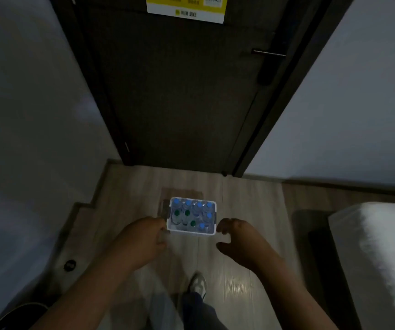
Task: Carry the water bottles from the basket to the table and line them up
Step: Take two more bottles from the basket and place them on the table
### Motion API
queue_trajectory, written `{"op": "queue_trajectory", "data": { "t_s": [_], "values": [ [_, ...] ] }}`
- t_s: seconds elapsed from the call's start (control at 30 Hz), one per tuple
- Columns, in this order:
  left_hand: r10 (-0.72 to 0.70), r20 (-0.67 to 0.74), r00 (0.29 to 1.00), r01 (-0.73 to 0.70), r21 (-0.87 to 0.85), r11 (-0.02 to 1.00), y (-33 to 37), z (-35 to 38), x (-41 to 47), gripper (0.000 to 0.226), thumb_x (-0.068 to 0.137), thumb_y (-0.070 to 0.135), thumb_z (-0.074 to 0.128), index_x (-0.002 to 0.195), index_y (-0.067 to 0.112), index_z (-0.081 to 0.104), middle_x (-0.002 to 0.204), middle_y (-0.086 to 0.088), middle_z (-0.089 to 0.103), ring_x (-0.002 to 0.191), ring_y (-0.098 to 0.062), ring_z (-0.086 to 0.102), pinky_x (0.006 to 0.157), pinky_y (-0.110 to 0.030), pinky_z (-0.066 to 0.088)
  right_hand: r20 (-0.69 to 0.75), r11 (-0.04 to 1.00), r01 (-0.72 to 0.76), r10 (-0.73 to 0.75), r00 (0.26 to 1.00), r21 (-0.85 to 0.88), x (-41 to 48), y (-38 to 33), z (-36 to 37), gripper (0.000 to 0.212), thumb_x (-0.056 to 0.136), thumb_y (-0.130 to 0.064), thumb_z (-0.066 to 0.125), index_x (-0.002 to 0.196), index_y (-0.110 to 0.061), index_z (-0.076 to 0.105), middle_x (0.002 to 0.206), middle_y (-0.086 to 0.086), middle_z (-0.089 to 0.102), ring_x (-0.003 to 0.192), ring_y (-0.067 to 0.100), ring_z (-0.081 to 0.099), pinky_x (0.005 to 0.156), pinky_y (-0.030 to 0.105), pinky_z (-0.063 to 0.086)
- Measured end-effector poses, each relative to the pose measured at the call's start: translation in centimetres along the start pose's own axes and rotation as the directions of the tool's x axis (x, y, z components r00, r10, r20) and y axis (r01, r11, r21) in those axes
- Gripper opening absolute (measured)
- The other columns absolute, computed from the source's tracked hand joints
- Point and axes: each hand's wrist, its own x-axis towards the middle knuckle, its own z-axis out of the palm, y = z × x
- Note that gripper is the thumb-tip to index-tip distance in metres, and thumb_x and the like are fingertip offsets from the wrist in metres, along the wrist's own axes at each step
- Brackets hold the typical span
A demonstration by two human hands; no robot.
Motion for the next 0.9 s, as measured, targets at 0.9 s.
{"op": "queue_trajectory", "data": {
  "t_s": [0.9],
  "values": [
    [-0.066, 0.113, 0.991, 0.066, 0.006, 0.998, -12.3, 12.6, 27.8, 0.031, 0.087, 0.030, 0.061, 0.115, 0.018, 0.057, 0.117, -0.002, 0.060, 0.104, -0.016, 0.057, 0.079, -0.017, 0.033, 0.099, 0.995, -0.083, 0.077, 0.992, 0.061, 26.8, 10.0, 13.9, 0.039, 0.087, -0.031, 0.062, 0.123, -0.021, 0.052, 0.123, 0.001, 0.058, 0.110, 0.013, 0.056, 0.090, 0.022, 0.045]
  ]
}}
